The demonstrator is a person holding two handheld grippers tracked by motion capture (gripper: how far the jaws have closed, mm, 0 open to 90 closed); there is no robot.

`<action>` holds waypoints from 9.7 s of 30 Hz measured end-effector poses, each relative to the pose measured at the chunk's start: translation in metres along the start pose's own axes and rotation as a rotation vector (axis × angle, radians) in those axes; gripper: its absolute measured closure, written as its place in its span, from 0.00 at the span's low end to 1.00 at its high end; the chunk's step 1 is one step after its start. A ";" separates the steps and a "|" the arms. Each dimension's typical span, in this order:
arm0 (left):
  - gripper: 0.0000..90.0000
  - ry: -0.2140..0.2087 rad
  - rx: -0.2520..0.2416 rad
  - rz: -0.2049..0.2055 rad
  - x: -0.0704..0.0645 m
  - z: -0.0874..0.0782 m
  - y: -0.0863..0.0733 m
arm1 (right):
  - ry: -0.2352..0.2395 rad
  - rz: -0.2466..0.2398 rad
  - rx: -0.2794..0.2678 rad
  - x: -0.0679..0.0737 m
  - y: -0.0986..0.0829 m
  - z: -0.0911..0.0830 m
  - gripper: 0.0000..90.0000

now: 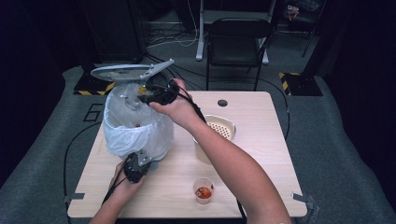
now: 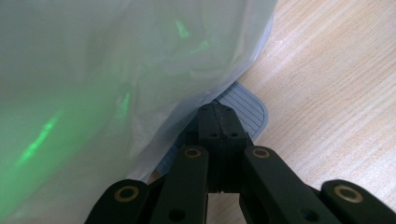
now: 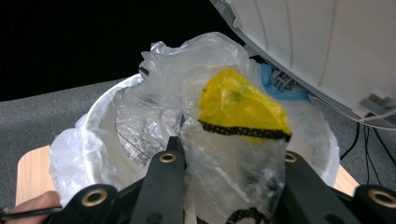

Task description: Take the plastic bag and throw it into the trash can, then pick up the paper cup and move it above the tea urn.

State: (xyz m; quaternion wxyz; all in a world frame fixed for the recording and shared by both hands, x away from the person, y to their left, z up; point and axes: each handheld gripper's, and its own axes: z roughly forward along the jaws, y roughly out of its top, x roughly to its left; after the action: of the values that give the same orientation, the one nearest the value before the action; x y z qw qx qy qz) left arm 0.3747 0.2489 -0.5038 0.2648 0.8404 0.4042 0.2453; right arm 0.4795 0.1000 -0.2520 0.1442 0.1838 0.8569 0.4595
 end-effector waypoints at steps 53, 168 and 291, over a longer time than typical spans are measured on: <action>1.00 -0.006 0.022 0.032 0.003 -0.002 0.001 | -0.042 0.076 -0.049 -0.009 -0.022 -0.013 0.47; 1.00 -0.003 -0.002 0.044 0.002 0.000 0.000 | -0.352 0.362 0.138 -0.078 -0.290 -0.142 0.87; 1.00 0.003 -0.008 0.036 0.001 0.000 -0.001 | 0.079 0.148 0.041 0.092 -0.314 -0.085 0.25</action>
State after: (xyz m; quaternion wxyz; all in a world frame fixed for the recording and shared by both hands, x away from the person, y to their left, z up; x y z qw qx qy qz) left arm 0.3747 0.2500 -0.5042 0.2629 0.8462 0.3885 0.2530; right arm 0.3049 -0.0815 -0.4774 0.0723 0.2312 0.8553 0.4580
